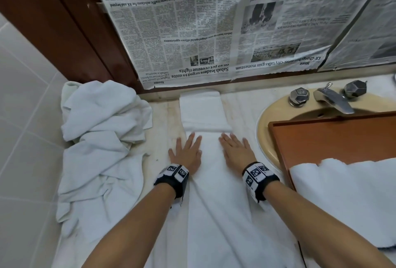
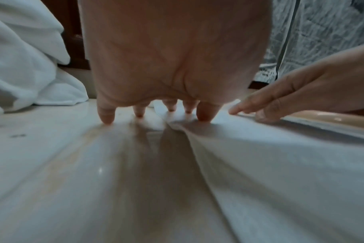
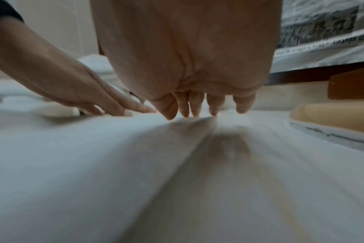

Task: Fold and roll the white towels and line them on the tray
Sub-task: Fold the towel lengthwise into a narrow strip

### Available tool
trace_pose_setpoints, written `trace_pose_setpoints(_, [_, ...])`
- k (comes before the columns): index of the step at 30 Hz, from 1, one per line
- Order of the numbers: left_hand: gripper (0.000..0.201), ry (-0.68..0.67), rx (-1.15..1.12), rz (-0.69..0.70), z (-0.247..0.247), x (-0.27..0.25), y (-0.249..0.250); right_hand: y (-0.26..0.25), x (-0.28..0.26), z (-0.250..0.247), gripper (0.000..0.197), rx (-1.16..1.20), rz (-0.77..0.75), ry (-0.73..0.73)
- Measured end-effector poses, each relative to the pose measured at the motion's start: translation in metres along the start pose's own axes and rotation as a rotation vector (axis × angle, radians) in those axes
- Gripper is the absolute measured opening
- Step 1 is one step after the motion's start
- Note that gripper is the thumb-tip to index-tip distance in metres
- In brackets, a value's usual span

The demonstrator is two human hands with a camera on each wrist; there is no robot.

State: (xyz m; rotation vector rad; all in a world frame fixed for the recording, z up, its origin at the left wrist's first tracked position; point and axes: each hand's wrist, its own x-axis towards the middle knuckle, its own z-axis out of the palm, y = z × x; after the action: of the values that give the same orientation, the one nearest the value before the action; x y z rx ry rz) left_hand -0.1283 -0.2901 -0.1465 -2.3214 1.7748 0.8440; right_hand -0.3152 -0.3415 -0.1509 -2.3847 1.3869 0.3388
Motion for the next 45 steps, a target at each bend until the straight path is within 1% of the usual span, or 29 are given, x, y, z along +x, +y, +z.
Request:
trace_pose_setpoints(3, [0.064, -0.009, -0.001, 0.031, 0.004, -0.015, -0.005, -0.012, -0.039, 0.009, 0.056, 0.200, -0.049, 0.117])
trace_pose_setpoints(4, [0.064, 0.006, -0.006, 0.046, 0.008, -0.022, -0.009, -0.018, -0.057, 0.012, 0.063, 0.248, -0.064, 0.136])
trace_pose_setpoints(5, [0.065, 0.036, -0.020, 0.058, 0.014, -0.029, -0.013, -0.024, -0.076, 0.017, 0.070, 0.275, -0.067, 0.135])
trace_pose_setpoints(6, [0.064, 0.082, -0.047, 0.071, 0.020, -0.037, -0.016, -0.030, -0.094, 0.023, 0.074, 0.281, -0.055, 0.128])
trace_pose_setpoints(9, [0.063, 0.250, -0.183, 0.084, 0.036, -0.061, -0.023, -0.042, -0.139, 0.039, 0.070, 0.237, 0.007, 0.119])
trace_pose_setpoints(11, [0.059, 0.290, -0.281, 0.044, 0.042, -0.075, -0.023, -0.047, -0.159, 0.049, 0.063, 0.222, 0.064, 0.053])
trace_pose_setpoints(13, [0.052, 0.278, -0.405, -0.015, 0.048, -0.084, -0.021, -0.052, -0.172, 0.059, 0.049, 0.238, 0.100, 0.036])
trace_pose_setpoints(15, [0.044, 0.266, -0.483, -0.047, 0.050, -0.088, -0.021, -0.060, -0.182, 0.066, 0.043, 0.224, 0.103, 0.024])
trace_pose_setpoints(18, [0.031, 0.305, -0.560, -0.031, 0.050, -0.092, -0.027, -0.073, -0.193, 0.064, 0.031, 0.222, 0.129, -0.001])
trace_pose_setpoints(20, [0.028, 0.326, -0.591, 0.003, 0.047, -0.095, -0.030, -0.082, -0.201, 0.057, 0.022, 0.269, 0.171, 0.027])
trace_pose_setpoints(22, [0.029, 0.322, -0.614, 0.031, 0.046, -0.096, -0.034, -0.094, -0.212, 0.048, 0.017, 0.279, 0.178, 0.074])
trace_pose_setpoints(25, [0.028, 0.293, -0.601, 0.018, 0.045, -0.098, -0.036, -0.128, -0.229, 0.047, 0.016, 0.267, 0.122, 0.107])
trace_pose_setpoints(28, [0.028, 0.285, -0.583, 0.028, 0.046, -0.099, -0.039, -0.165, -0.240, 0.071, 0.024, 0.237, 0.091, 0.030])
trace_pose_setpoints(31, [0.028, 0.281, -0.586, 0.022, 0.045, -0.101, -0.039, -0.183, -0.246, 0.099, 0.031, 0.238, 0.087, -0.057])
trace_pose_setpoints(33, [0.028, 0.278, -0.584, 0.027, 0.046, -0.102, -0.040, -0.182, -0.251, 0.112, 0.031, 0.291, 0.096, -0.093])
trace_pose_setpoints(36, [0.027, 0.272, -0.581, 0.054, 0.049, -0.104, -0.042, -0.172, -0.257, 0.117, 0.023, 0.417, 0.079, -0.110])
trace_pose_setpoints(38, [0.028, 0.261, -0.591, 0.092, 0.054, -0.107, -0.046, -0.161, -0.261, 0.108, 0.024, 0.526, 0.039, -0.161])
trace_pose_setpoints(40, [0.035, 0.246, -0.536, 0.143, 0.062, -0.112, -0.051, -0.149, -0.262, 0.094, 0.025, 0.687, 0.009, -0.202])
trace_pose_setpoints(41, [0.038, 0.254, -0.467, 0.165, 0.066, -0.113, -0.055, -0.141, -0.259, 0.086, 0.021, 0.735, -0.012, -0.166])
trace_pose_setpoints(42, [0.042, 0.276, -0.384, 0.174, 0.071, -0.116, -0.059, -0.131, -0.253, 0.080, 0.018, 0.743, -0.034, -0.088])
trace_pose_setpoints(43, [0.045, 0.304, -0.310, 0.156, 0.074, -0.119, -0.061, -0.120, -0.244, 0.076, 0.019, 0.711, -0.049, 0.023])
trace_pose_setpoints(44, [0.048, 0.326, -0.252, 0.126, 0.076, -0.123, -0.060, -0.108, -0.230, 0.074, 0.024, 0.655, -0.054, 0.136])
trace_pose_setpoints(45, [0.050, 0.337, -0.203, 0.108, 0.078, -0.127, -0.057, -0.097, -0.213, 0.073, 0.033, 0.571, -0.058, 0.229])
